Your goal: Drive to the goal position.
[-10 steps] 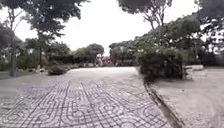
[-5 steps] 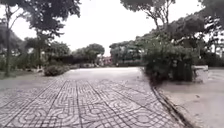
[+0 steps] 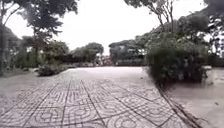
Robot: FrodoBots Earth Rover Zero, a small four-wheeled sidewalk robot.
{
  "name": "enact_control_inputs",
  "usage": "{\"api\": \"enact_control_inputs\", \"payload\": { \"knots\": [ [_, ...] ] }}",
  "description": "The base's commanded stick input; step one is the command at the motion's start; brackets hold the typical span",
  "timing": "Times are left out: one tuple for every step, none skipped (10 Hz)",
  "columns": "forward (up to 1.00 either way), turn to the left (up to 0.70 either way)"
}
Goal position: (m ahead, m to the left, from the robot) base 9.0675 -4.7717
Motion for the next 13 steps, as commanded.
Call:
{"api": "enact_control_inputs", "payload": {
  "knots": [
    [1.00, -0.10],
    [1.00, 0.00],
    [1.00, 0.00],
    [1.00, -0.13],
    [1.00, -0.27],
    [1.00, -0.17],
    [1.00, 0.00],
    [1.00, 0.00],
    [1.00, 0.00],
    [1.00, 0.00],
    [1.00, 0.00],
    [1.00, 0.00],
    [1.00, 0.00]
  ]
}}
